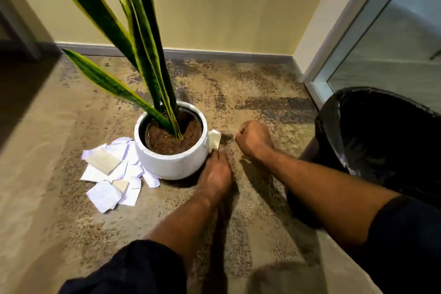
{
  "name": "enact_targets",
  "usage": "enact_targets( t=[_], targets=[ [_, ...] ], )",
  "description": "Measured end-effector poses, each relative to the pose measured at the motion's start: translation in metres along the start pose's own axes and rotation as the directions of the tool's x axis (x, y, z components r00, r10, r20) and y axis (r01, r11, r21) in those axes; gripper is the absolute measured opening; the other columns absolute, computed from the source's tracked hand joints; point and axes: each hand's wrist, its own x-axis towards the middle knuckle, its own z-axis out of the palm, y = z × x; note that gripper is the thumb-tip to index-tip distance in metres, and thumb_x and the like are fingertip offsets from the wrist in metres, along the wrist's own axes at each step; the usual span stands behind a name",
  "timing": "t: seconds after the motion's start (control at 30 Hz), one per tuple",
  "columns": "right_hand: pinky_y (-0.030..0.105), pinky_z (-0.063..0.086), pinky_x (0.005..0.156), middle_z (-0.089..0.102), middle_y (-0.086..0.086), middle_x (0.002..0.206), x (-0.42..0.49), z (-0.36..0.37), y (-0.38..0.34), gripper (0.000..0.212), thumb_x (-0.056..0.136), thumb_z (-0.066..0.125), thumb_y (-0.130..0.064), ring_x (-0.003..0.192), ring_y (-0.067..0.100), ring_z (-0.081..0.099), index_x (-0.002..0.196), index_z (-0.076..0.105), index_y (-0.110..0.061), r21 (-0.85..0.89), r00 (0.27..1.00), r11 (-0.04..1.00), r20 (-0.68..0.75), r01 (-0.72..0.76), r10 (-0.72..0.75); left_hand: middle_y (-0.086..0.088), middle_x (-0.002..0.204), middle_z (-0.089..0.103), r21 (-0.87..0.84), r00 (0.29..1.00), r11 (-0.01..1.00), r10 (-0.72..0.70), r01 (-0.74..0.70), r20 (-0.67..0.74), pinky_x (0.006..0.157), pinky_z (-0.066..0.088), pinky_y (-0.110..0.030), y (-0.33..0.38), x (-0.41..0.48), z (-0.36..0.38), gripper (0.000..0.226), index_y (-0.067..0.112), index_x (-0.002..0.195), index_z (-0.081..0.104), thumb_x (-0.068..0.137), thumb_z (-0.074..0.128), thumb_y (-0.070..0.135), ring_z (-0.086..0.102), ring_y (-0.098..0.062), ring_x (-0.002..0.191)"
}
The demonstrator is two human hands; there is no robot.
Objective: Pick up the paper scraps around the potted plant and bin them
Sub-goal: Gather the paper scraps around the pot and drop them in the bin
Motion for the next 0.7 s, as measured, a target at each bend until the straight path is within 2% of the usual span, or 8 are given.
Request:
enact_targets(
  t=[0.1, 0.17, 0.27, 0.4, 0.47, 0.57, 0.63, 0.7],
  targets=[
    [0.016, 0.04, 0.055, 0.07, 0.009, 0.084, 0.019, 0.023, 0.005, 0.013, 0.089, 0.06, -0.01, 0.07, 0.02, 0.061, 0.09, 0.072, -0.008, -0.01, 1.0, 1.0, 0.01, -0.013, 0.014, -0.023, 0.159, 0.019, 0.038, 0.998, 0.998, 0.056, -0.056, 0.011, 0.121, 0.019, -0.042, -0.017, 0.011, 0.016, 0.059, 0.0, 0.154, 0.01, 0.1, 0.033, 0.013, 0.021, -0.034, 0.147],
    [0.015, 0.036, 0.05, 0.069, 0.008, 0.082, 0.028, 0.039, 0.008, 0.011, 0.088, 0.062, -0.011, 0.067, 0.018, 0.059, 0.09, 0.072, -0.01, -0.022, 0.999, 0.999, 0.029, -0.028, 0.029, -0.022, 0.159, 0.019, 0.03, 0.997, 0.996, 0.079, -0.079, 0.007, 0.122, 0.015, -0.039, -0.027, 0.016, 0.028, 0.066, 0.003, 0.155, 0.006, 0.099, 0.037, 0.02, 0.021, -0.03, 0.148],
    [0.021, 0.042, 0.059, 0.07, 0.01, 0.085, 0.042, 0.064, 0.014, 0.009, 0.085, 0.063, -0.014, 0.072, 0.024, 0.062, 0.087, 0.071, -0.012, -0.006, 0.999, 1.0, 0.04, -0.022, 0.022, -0.016, 0.163, 0.011, 0.049, 0.992, 0.994, 0.103, -0.1, -0.073, 0.123, 0.012, -0.04, -0.046, 0.021, 0.048, 0.064, 0.01, 0.156, 0.003, 0.103, 0.032, 0.031, 0.011, -0.025, 0.151],
    [0.02, 0.037, 0.06, 0.067, 0.006, 0.083, 0.058, 0.089, 0.021, 0.006, 0.082, 0.068, -0.016, 0.07, 0.02, 0.058, 0.088, 0.068, -0.013, 0.036, 0.997, 0.998, 0.043, 0.058, -0.059, -0.007, 0.165, 0.007, 0.095, 0.978, 0.992, 0.1, -0.084, -0.183, 0.123, 0.011, -0.044, -0.058, 0.025, 0.06, 0.064, 0.018, 0.156, 0.0, 0.102, 0.021, 0.045, 0.004, -0.021, 0.152],
    [0.022, 0.038, 0.066, 0.066, 0.008, 0.095, 0.067, 0.099, 0.023, 0.018, 0.083, 0.07, -0.022, 0.075, 0.02, 0.056, 0.097, 0.067, -0.013, 0.032, 0.994, 0.995, 0.053, 0.093, -0.095, -0.008, 0.164, 0.008, 0.107, 0.979, 0.992, 0.092, -0.073, -0.181, 0.122, 0.012, -0.045, -0.056, 0.025, 0.059, 0.065, 0.018, 0.156, 0.0, 0.102, 0.021, 0.046, 0.005, -0.022, 0.152],
    [0.026, 0.04, 0.072, 0.057, 0.013, 0.115, 0.082, 0.109, 0.021, 0.033, 0.085, 0.068, -0.03, 0.095, 0.03, 0.059, 0.111, 0.061, -0.011, -0.011, 0.987, 0.993, 0.112, 0.118, -0.116, -0.011, 0.163, 0.013, 0.116, 0.975, 0.992, 0.079, -0.055, -0.207, 0.121, 0.016, -0.047, -0.054, 0.026, 0.055, 0.068, 0.017, 0.156, 0.0, 0.1, 0.027, 0.044, 0.008, -0.025, 0.151],
    [0.031, 0.046, 0.083, 0.049, 0.014, 0.127, 0.09, 0.114, 0.019, 0.043, 0.086, 0.065, -0.03, 0.106, 0.034, 0.057, 0.124, 0.055, -0.013, -0.049, 0.976, 0.986, 0.16, 0.158, -0.148, -0.011, 0.164, 0.009, 0.123, 0.978, 0.991, 0.082, -0.059, -0.192, 0.121, 0.016, -0.048, -0.055, 0.027, 0.055, 0.07, 0.017, 0.156, -0.003, 0.099, 0.028, 0.044, 0.004, -0.026, 0.152],
    [0.034, 0.048, 0.09, 0.042, 0.016, 0.133, 0.097, 0.117, 0.016, 0.047, 0.087, 0.063, -0.029, 0.107, 0.035, 0.058, 0.131, 0.051, -0.015, -0.099, 0.96, 0.973, 0.214, 0.208, -0.183, -0.01, 0.165, 0.005, 0.111, 0.98, 0.992, 0.078, -0.059, -0.183, 0.12, 0.017, -0.049, -0.056, 0.029, 0.057, 0.072, 0.018, 0.156, -0.005, 0.099, 0.029, 0.044, 0.0, -0.025, 0.152]
  ],
)
